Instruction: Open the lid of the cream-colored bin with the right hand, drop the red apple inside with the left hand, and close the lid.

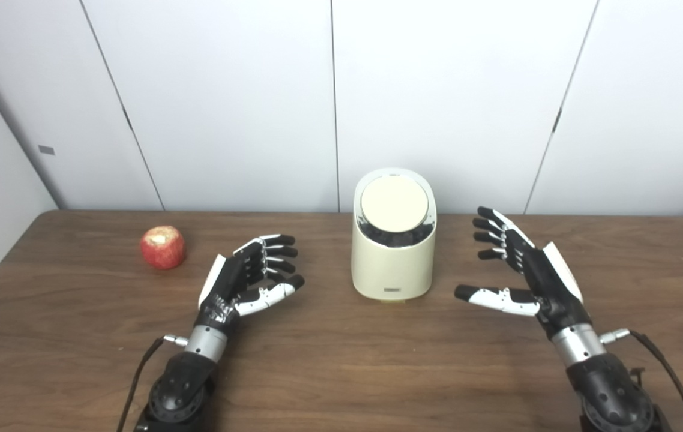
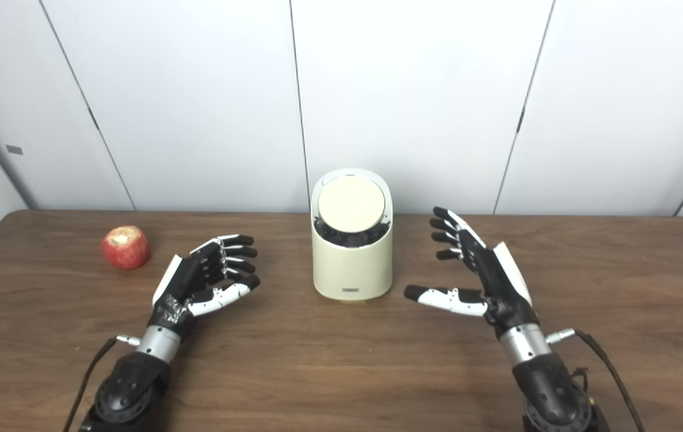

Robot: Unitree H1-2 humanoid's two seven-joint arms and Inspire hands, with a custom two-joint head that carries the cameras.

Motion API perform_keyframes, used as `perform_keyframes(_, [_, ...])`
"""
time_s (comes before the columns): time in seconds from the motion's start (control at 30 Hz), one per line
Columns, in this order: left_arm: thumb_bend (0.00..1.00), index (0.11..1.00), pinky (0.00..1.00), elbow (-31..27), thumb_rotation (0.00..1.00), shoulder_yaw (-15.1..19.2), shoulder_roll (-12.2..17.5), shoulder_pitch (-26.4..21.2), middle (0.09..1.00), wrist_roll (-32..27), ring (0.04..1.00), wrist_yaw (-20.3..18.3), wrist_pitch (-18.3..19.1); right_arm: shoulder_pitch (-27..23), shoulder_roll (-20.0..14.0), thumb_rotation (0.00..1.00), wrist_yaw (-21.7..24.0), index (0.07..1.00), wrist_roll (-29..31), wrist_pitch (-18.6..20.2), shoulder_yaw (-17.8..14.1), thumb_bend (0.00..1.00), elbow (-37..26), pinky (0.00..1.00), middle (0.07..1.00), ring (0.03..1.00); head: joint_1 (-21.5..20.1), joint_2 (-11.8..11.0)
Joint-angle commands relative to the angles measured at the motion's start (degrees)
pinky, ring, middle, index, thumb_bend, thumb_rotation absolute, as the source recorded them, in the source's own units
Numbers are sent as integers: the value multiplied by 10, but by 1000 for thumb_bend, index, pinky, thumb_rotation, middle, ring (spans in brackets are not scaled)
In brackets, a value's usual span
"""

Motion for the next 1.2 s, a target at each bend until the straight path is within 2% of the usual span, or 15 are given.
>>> perform_keyframes(0.0, [654,735,503,5,113,-3,0,-6,688,4,601,3,-21,-36,-12,480,8,931,-9,17,2,777,-29,751,926,879,-1,1])
perform_keyframes(0.23, [648,730,503,-4,86,-2,-1,-3,686,1,598,4,-15,-84,-17,492,24,952,-33,93,9,820,-46,769,961,906,-1,2])
perform_keyframes(0.37, [645,731,500,-5,74,-2,-1,-3,685,2,600,6,-11,-112,-19,500,29,965,-31,102,14,844,-32,794,980,921,-1,2])
perform_keyframes(0.53, [640,735,505,4,74,-4,-3,-7,688,1,602,5,-18,-145,-23,482,33,963,-48,109,27,805,-10,783,950,900,-4,0])
perform_keyframes(0.67, [647,733,509,7,93,-5,-5,-7,689,6,601,8,-19,-172,-21,471,32,957,-65,129,36,811,11,770,935,894,-3,-1])
perform_keyframes(0.8, [639,731,493,9,95,-5,-7,-9,684,3,591,8,-20,-195,-20,463,26,961,-78,127,45,803,43,765,943,896,-4,-2])
perform_keyframes(1.0, [643,731,498,12,108,-5,-7,-11,681,2,598,8,-20,-218,-14,441,22,964,-99,136,59,783,73,776,956,902,-3,-5])
perform_keyframes(1.17, [628,731,496,23,80,-4,-6,-16,683,1,598,6,-34,-233,-11,434,28,970,-112,150,73,767,84,745,967,918,-5,-4])
